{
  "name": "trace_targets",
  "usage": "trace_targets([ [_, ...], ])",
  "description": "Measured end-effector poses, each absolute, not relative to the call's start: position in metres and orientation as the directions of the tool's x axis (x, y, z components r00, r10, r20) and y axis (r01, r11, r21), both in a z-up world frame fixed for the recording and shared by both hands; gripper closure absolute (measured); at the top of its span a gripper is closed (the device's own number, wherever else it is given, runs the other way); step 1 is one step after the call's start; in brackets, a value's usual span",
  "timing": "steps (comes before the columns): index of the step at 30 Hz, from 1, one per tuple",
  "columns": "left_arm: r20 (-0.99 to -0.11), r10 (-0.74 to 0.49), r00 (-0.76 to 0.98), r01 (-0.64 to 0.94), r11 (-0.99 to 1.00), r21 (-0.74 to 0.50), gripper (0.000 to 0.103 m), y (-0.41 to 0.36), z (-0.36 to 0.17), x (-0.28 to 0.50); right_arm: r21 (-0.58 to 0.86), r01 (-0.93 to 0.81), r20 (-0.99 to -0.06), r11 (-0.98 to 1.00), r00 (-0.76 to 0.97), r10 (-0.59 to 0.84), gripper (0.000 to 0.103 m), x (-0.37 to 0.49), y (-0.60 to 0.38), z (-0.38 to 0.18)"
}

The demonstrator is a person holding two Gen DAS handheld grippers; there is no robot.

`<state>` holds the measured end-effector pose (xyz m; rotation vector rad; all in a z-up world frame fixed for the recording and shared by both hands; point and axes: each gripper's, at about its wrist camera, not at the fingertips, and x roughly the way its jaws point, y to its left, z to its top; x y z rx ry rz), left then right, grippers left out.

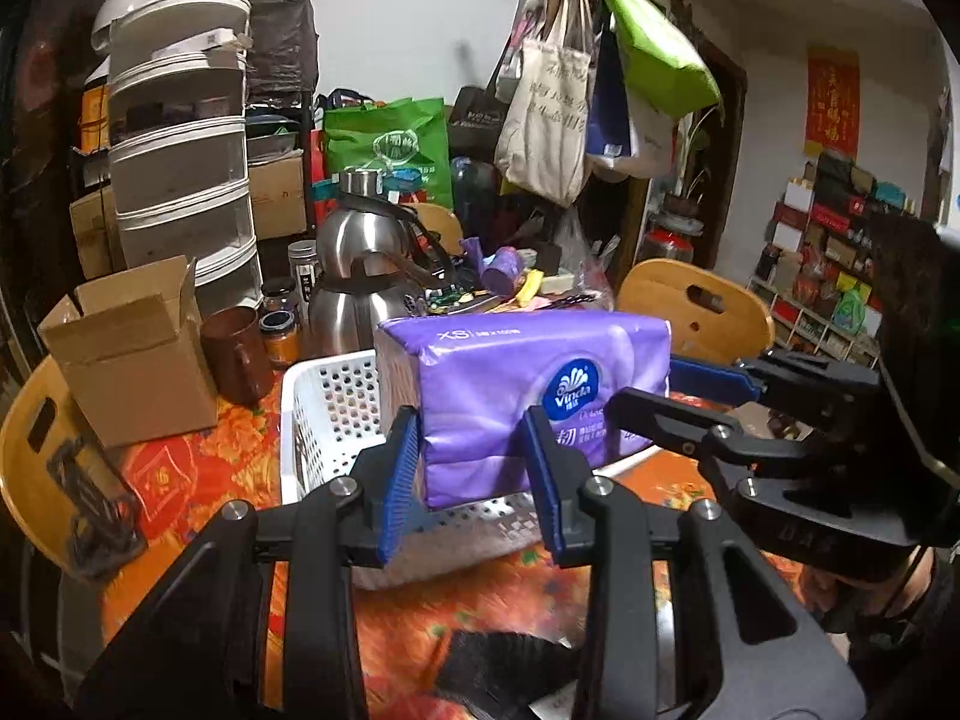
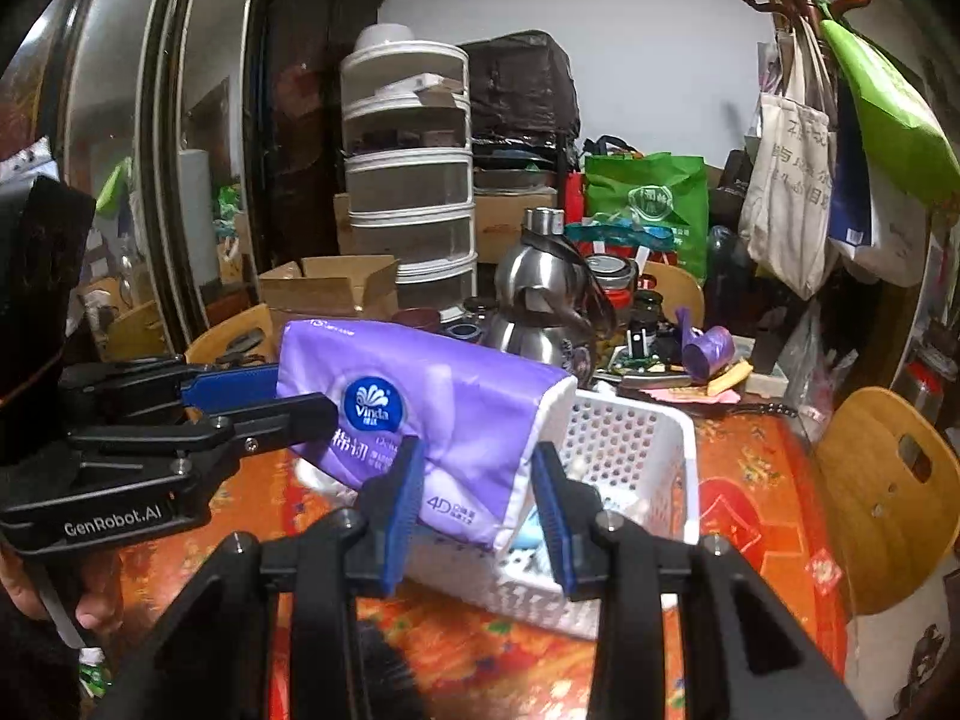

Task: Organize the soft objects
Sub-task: 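Lift the purple tissue pack into the white basket and open both tools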

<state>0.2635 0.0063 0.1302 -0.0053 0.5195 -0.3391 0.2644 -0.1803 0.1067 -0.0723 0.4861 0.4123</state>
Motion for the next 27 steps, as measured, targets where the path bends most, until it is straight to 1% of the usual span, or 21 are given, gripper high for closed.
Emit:
trace_targets([
  [3,-0.512,-0.298,0.806,0.306,0.949,-0.07,0.07,0.002,0.131,0.292,0.024,-0.392,-0.492,0.92,0.796,0.352,0.067,0.287,-0.177,0.103],
  [12,-0.579,-0.28,0.766,0.26,0.958,-0.12,0.07,0.012,0.099,0.357,0.056,-0.394,-0.552,0.918,0.754,0.357,0.068,0.335,-0.166,0.077],
  [14,-0.59,-0.27,0.761,0.242,0.962,-0.128,0.07,0.014,0.091,0.367,0.06,-0.403,-0.584,0.913,0.728,0.36,0.068,0.346,-0.161,0.07],
  [16,-0.6,-0.242,0.763,0.21,0.97,-0.124,0.065,0.015,0.082,0.377,0.048,-0.388,-0.616,0.92,0.714,0.333,0.068,0.354,-0.16,0.062],
  [17,-0.61,-0.233,0.758,0.198,0.972,-0.125,0.057,0.017,0.076,0.384,0.051,-0.364,-0.612,0.93,0.725,0.317,0.068,0.356,-0.164,0.059],
  [18,-0.613,-0.237,0.754,0.2,0.971,-0.13,0.047,0.018,0.073,0.386,0.072,-0.353,-0.607,0.933,0.727,0.322,0.067,0.356,-0.169,0.057],
  [20,-0.62,-0.233,0.749,0.188,0.972,-0.138,0.035,0.022,0.065,0.388,0.104,-0.338,-0.614,0.935,0.718,0.328,0.066,0.356,-0.178,0.052],
  [21,-0.619,-0.23,0.751,0.183,0.973,-0.139,0.032,0.023,0.063,0.386,0.109,-0.331,-0.616,0.937,0.718,0.325,0.062,0.356,-0.182,0.05],
  [22,-0.615,-0.23,0.754,0.183,0.973,-0.14,0.032,0.026,0.061,0.384,0.108,-0.318,-0.616,0.942,0.722,0.315,0.054,0.355,-0.185,0.047],
  [24,-0.61,-0.223,0.76,0.168,0.975,-0.146,0.029,0.031,0.058,0.381,0.12,-0.31,-0.616,0.943,0.722,0.316,0.046,0.353,-0.191,0.044],
  [27,-0.611,-0.229,0.758,0.166,0.973,-0.158,0.027,0.033,0.055,0.376,0.153,-0.312,-0.606,0.938,0.72,0.338,0.045,0.346,-0.196,0.04],
])
